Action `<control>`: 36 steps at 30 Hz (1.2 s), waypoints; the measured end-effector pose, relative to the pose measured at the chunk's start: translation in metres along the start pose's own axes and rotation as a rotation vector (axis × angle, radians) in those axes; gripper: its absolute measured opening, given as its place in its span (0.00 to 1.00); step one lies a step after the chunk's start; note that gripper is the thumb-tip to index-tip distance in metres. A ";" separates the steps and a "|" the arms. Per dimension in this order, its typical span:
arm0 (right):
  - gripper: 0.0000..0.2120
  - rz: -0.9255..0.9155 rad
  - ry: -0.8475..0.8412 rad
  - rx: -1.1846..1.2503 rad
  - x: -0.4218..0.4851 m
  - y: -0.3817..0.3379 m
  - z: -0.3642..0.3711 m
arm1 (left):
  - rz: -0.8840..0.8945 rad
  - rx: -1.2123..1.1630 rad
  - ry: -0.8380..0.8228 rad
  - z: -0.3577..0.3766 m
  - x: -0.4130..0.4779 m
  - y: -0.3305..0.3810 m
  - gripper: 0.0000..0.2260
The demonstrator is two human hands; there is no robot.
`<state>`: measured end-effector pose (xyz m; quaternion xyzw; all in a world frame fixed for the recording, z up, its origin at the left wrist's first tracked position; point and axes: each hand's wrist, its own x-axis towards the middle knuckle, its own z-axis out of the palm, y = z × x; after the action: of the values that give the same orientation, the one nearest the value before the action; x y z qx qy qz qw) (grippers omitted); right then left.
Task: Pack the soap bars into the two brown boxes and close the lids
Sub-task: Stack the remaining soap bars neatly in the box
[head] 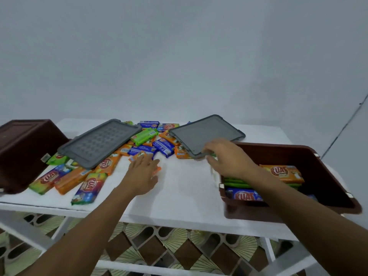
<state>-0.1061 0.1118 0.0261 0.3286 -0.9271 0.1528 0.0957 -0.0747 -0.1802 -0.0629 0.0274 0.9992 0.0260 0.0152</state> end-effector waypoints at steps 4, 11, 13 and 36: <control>0.16 0.100 -0.224 -0.028 0.042 -0.054 0.036 | 0.030 -0.029 0.015 0.016 -0.006 -0.051 0.30; 0.36 0.477 -0.342 0.021 0.076 -0.088 0.132 | 0.200 -0.024 0.027 0.012 0.005 -0.093 0.31; 0.39 0.550 -0.304 0.042 0.082 -0.091 0.147 | 0.204 -0.102 0.080 0.022 0.001 -0.094 0.29; 0.24 0.515 -0.111 -0.080 0.044 -0.104 0.155 | 0.254 -0.316 0.167 0.039 0.004 -0.104 0.28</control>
<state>-0.0857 -0.0436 -0.0833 0.0859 -0.9893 0.1169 0.0157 -0.0827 -0.2816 -0.1079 0.1480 0.9690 0.1860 -0.0671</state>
